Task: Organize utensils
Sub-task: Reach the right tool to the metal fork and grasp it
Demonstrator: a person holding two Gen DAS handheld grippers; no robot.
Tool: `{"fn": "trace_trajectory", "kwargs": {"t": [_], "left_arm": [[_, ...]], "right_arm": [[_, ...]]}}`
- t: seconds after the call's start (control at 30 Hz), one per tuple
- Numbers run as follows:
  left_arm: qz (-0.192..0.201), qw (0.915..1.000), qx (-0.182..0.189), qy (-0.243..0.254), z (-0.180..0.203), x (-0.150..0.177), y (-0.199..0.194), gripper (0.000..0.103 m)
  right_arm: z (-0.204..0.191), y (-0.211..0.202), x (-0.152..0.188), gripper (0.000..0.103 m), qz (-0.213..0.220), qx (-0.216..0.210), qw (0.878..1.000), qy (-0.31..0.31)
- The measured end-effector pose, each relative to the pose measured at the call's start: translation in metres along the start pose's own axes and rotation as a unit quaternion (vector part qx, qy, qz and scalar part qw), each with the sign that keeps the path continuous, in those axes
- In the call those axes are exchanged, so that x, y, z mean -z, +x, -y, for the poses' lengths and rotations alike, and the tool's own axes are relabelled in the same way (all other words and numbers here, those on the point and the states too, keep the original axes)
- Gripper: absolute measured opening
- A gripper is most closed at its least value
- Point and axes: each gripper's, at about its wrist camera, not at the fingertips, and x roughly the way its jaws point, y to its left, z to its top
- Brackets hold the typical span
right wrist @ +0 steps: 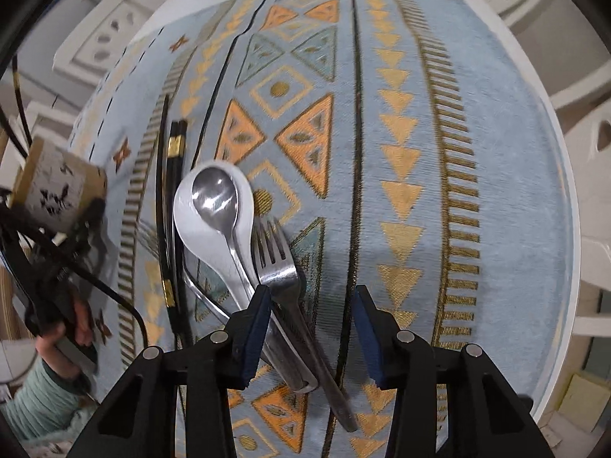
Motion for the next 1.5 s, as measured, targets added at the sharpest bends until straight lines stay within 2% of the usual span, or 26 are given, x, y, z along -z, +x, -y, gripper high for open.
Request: {"fn": "trace_trajectory", "kwargs": {"t": [0.17,0.37,0.53,0.63,0.7,0.73,0.9,1.03,1.17,1.27,1.37,1.5], "left_arm": [[0.000,1.0000,0.000,0.000,0.001,0.000,0.000,0.097],[0.000,1.0000,0.000,0.000,0.002,0.000,0.000,0.097],[0.000,1.0000,0.000,0.000,-0.001,0.000,-0.001,0.097],[0.000,1.0000,0.000,0.000,0.003,0.000,0.001,0.097],[0.000,1.0000,0.000,0.000,0.003,0.000,0.000,0.097],[0.000,1.0000,0.000,0.000,0.003,0.000,0.001,0.097],[0.000,1.0000,0.000,0.000,0.002,0.000,0.000,0.097],[0.000,1.0000,0.000,0.000,0.003,0.000,0.000,0.097],[0.000,1.0000,0.000,0.000,0.003,0.000,0.000,0.097],[0.000,1.0000,0.000,0.000,0.003,0.000,0.000,0.097],[0.000,1.0000,0.000,0.000,0.003,0.000,0.000,0.097],[0.000,1.0000,0.000,0.000,0.003,0.000,0.000,0.097]], "right_arm": [[-0.004,0.006,-0.003,0.042,-0.007,0.014,1.000,-0.021],[-0.005,0.007,-0.006,0.040,-0.013,0.008,0.999,-0.028],[-0.011,0.017,-0.017,0.040,-0.030,-0.017,0.999,-0.025],[-0.012,0.022,-0.026,0.040,-0.034,-0.016,0.999,-0.028],[-0.013,0.022,-0.030,0.034,-0.030,-0.023,0.999,-0.026],[-0.013,0.022,-0.031,0.026,-0.028,-0.031,0.999,-0.024],[-0.019,0.009,-0.034,0.022,-0.005,-0.001,1.000,-0.030],[-0.005,0.002,-0.031,0.021,0.011,0.023,1.000,-0.002],[0.018,0.007,-0.026,0.020,-0.011,0.005,1.000,0.027],[0.014,0.017,-0.022,0.020,-0.028,-0.007,0.999,0.028],[0.009,0.020,-0.023,0.020,-0.028,0.011,0.999,0.013],[0.010,0.022,-0.030,0.019,-0.022,0.003,0.999,0.024]]}}
